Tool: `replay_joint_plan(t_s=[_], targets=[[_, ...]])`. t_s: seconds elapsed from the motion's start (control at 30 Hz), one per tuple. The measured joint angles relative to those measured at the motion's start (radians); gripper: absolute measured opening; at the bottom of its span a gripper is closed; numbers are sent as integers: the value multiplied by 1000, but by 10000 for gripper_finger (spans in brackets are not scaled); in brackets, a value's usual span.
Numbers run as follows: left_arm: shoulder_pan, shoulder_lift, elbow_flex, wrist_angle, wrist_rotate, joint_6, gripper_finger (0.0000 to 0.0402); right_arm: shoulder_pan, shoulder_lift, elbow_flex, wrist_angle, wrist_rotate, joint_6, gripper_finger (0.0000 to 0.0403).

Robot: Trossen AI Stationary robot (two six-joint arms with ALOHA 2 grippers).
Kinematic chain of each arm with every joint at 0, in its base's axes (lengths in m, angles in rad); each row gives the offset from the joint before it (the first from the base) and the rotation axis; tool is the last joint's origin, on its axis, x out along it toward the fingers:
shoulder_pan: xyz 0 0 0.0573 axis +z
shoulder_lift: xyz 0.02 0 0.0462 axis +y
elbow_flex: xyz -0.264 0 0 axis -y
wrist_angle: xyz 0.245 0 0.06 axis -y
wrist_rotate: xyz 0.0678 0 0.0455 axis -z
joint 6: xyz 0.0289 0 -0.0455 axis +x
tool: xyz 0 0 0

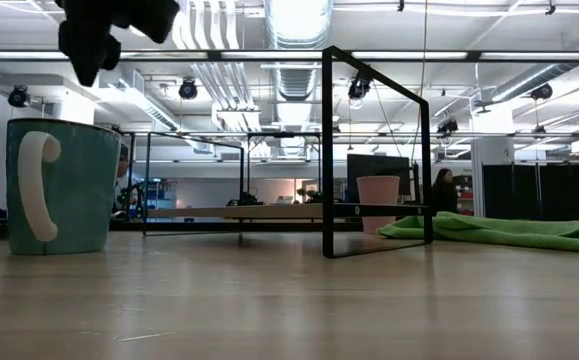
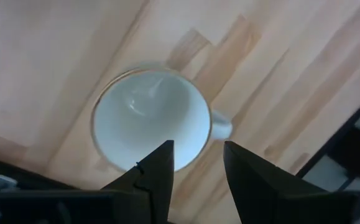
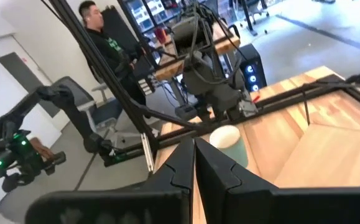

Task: Stack small to large cups/mugs on shelf
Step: Put the blue mug on the shelf

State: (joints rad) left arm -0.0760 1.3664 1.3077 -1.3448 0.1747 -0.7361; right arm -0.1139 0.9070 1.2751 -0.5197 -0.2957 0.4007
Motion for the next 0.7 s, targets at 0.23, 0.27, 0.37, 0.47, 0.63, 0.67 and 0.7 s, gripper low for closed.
replay_joint_plan(t_s=[0.23,0.27,0.37,0.47,0.63,0.67,0.7], targets=[[-4,79,0,61,-2,-190,125,0,0,0,-33,0,0,9],[-4,89,0,62,-13,-199,125,0,0,0,-37,0,0,9],[-5,115,-1,63,-51,-234,125,0,0,0,-61,0,-4,9],[-5,148,-2,73,-74,-254,125,0,0,0,-86,0,-5,9],[-5,200,-4,73,-76,-253,125,0,-2,0,-113,0,-1,9],[-5,210,-4,72,-76,-253,125,0,-2,0,-115,0,-1,9],[-6,217,-5,73,-76,-253,125,0,-2,0,-119,0,-1,9]])
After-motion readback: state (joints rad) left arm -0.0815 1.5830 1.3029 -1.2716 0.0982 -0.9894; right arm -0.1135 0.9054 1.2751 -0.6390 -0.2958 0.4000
